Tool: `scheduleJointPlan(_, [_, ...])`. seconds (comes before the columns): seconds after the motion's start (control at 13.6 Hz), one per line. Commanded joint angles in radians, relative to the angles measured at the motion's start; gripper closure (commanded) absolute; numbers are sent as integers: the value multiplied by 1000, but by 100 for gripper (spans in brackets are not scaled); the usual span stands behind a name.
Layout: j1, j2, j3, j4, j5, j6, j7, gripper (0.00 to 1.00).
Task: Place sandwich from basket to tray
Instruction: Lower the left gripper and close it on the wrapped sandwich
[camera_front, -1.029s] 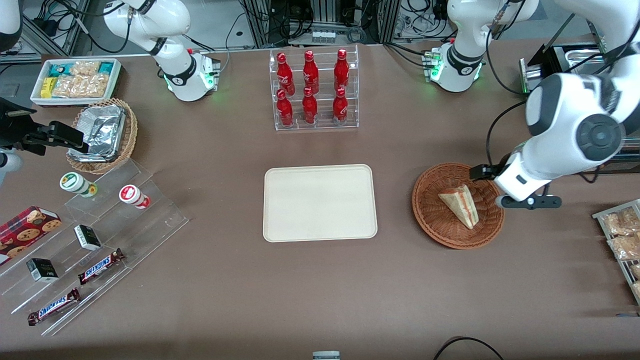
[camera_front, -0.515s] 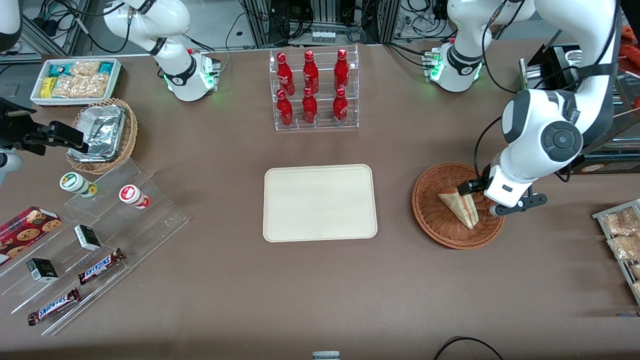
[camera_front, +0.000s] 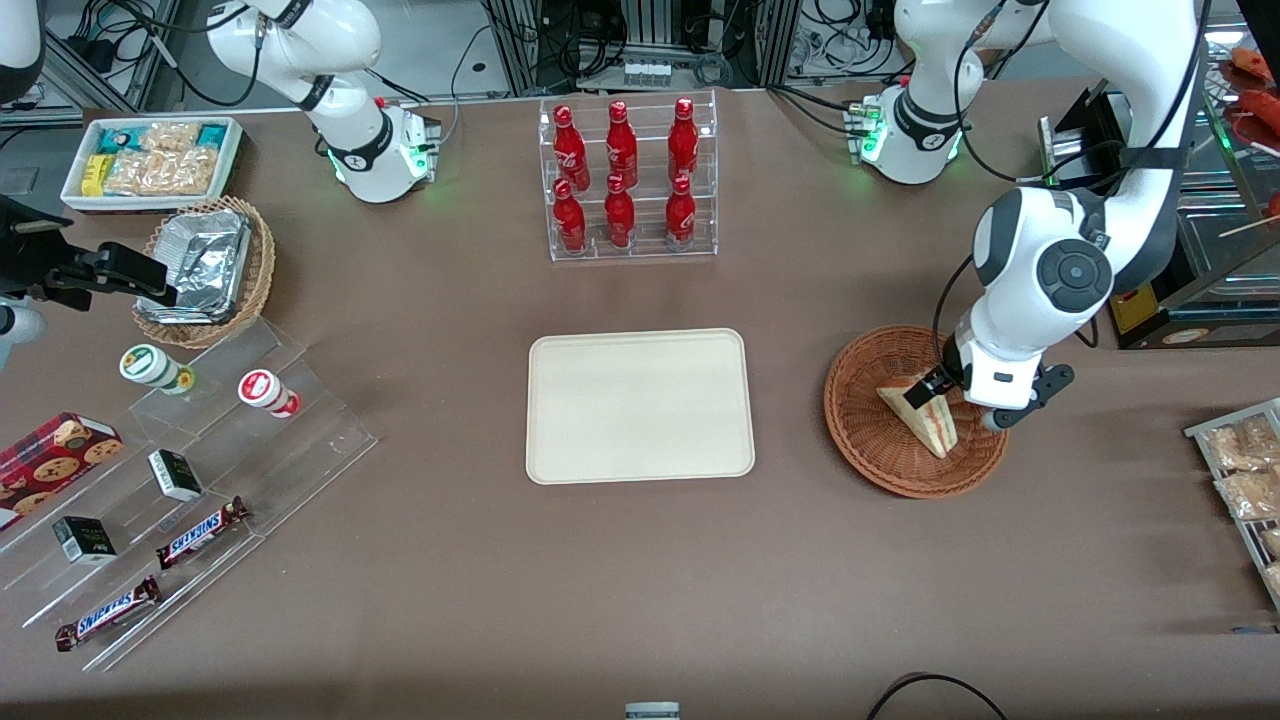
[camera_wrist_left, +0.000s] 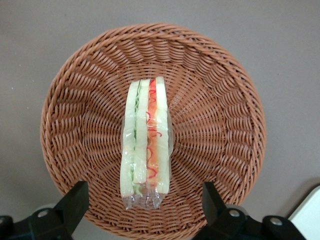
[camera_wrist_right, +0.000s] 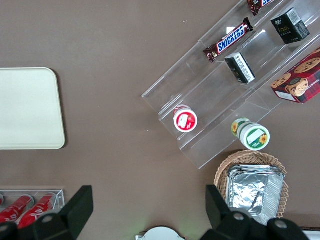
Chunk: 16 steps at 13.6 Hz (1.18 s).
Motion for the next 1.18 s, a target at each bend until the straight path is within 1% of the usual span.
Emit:
scheduleJointPlan(0.0, [-5, 11, -1, -17, 23, 21, -42, 0])
scheduleJointPlan(0.66, [-5, 109, 1, -16, 23, 58, -43, 0])
scheduleJointPlan(0.74, [-5, 112, 1, -16, 23, 58, -43, 5])
scheduleJointPlan(0.81, [-5, 113, 1, -16, 23, 60, -46, 21])
scheduleJointPlan(0.88, [-4, 113, 2, -17, 23, 58, -55, 51])
scheduleJointPlan(0.96, [-4, 113, 2, -17, 24, 58, -54, 86])
scheduleJointPlan(1.03, [-4, 113, 2, -17, 26, 57, -51, 100])
scheduleJointPlan(1.1, [-4, 113, 2, -16, 56, 52, -51, 100])
